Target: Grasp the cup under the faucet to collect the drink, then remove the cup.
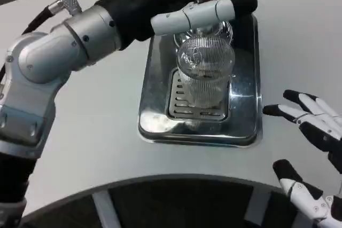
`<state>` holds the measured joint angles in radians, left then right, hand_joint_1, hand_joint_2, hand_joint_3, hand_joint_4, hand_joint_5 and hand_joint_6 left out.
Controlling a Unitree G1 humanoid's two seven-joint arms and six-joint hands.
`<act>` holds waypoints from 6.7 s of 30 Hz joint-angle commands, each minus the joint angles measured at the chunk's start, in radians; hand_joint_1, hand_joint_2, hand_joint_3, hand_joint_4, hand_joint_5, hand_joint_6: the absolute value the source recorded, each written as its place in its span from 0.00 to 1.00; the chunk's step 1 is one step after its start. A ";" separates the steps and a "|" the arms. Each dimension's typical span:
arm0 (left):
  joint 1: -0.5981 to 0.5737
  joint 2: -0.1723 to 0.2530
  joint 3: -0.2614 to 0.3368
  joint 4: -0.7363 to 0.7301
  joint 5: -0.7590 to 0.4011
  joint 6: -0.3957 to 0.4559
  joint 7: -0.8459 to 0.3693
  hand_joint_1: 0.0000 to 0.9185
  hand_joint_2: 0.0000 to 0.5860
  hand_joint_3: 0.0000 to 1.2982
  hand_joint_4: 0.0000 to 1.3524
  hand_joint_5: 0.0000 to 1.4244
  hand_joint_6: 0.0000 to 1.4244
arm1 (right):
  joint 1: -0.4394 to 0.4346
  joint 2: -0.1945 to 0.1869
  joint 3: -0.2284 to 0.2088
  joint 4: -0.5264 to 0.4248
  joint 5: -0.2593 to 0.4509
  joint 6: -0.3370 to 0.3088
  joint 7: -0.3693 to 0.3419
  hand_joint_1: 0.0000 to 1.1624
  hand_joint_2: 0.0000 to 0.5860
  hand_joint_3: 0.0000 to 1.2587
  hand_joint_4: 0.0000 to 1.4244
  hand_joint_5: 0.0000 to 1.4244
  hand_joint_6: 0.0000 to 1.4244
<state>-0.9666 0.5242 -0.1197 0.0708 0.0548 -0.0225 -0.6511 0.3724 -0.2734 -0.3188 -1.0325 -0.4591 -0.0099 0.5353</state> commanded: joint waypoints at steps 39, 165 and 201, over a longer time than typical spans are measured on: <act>0.041 0.038 -0.077 -0.091 0.151 -0.138 -0.031 0.00 0.16 0.07 0.00 0.01 0.11 | -0.034 0.270 0.080 -0.015 -0.126 -0.113 0.123 0.37 0.87 0.13 0.02 0.00 0.04; 0.013 0.088 0.021 0.005 0.066 -0.167 -0.050 0.00 0.20 0.07 0.00 0.02 0.12 | -0.710 0.393 0.599 0.881 -0.086 0.407 -0.741 0.55 0.47 0.00 0.00 0.01 0.06; -0.010 0.091 0.018 0.052 0.085 -0.219 -0.052 0.00 0.23 0.09 0.00 0.03 0.13 | -0.801 0.451 0.602 1.020 -0.063 0.418 -0.852 0.61 0.42 0.00 0.06 0.14 0.17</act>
<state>-0.9784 0.5960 -0.0980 0.1292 0.1308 -0.2328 -0.6951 -0.4359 0.1149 0.2800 -0.0551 -0.5495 0.3784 -0.3169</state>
